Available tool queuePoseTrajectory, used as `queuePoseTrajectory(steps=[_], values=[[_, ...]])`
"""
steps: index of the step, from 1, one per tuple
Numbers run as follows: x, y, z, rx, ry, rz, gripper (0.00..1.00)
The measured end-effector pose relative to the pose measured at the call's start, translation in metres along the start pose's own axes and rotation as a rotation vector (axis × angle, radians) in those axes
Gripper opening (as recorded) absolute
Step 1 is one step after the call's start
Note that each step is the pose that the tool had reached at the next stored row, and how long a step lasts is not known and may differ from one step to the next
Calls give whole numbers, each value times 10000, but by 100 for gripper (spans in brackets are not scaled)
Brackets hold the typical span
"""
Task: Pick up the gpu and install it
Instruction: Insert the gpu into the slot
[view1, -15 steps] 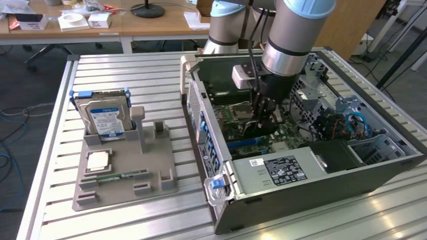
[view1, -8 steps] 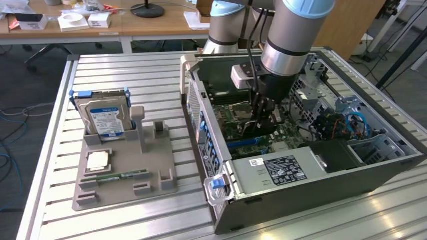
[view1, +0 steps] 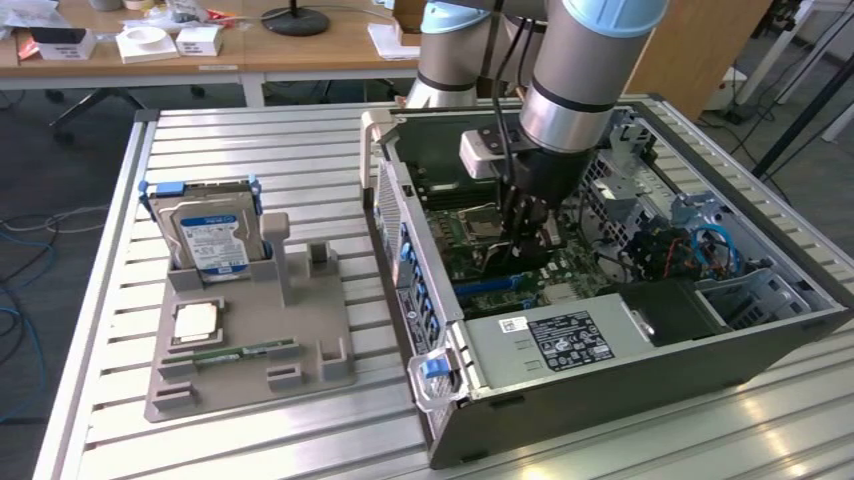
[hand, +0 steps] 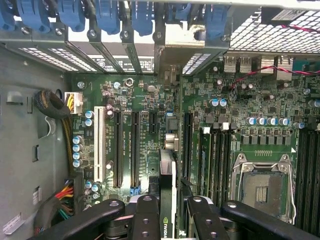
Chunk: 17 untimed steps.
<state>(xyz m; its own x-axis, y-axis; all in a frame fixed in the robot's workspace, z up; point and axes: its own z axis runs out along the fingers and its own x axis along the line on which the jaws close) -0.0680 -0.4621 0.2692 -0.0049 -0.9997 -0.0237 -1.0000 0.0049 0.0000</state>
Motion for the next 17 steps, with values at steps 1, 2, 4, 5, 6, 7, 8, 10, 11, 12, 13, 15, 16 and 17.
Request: queuePoseTrajectory(steps=[1, 2, 4, 5, 6, 7, 8, 10, 11, 12, 13, 15, 16, 17], values=[[0, 0, 0, 0, 0, -1, 26], [0, 3, 1, 0, 0, 0, 26], [0, 9, 1, 0, 0, 0, 26], [0, 10, 1, 0, 0, -1, 26], [0, 11, 1, 1, 0, -2, 26], [0, 18, 1, 0, 0, 1, 26], [0, 26, 2, 1, 0, 1, 26], [0, 34, 2, 0, 0, 0, 26], [0, 34, 3, 1, 0, 0, 26], [0, 34, 3, 0, 0, -2, 26], [-1, 35, 3, 0, 1, -1, 26], [-3, 36, 5, 1, 0, -1, 26], [-3, 36, 4, 0, 1, -1, 26], [-3, 36, 5, 0, 0, -1, 26]])
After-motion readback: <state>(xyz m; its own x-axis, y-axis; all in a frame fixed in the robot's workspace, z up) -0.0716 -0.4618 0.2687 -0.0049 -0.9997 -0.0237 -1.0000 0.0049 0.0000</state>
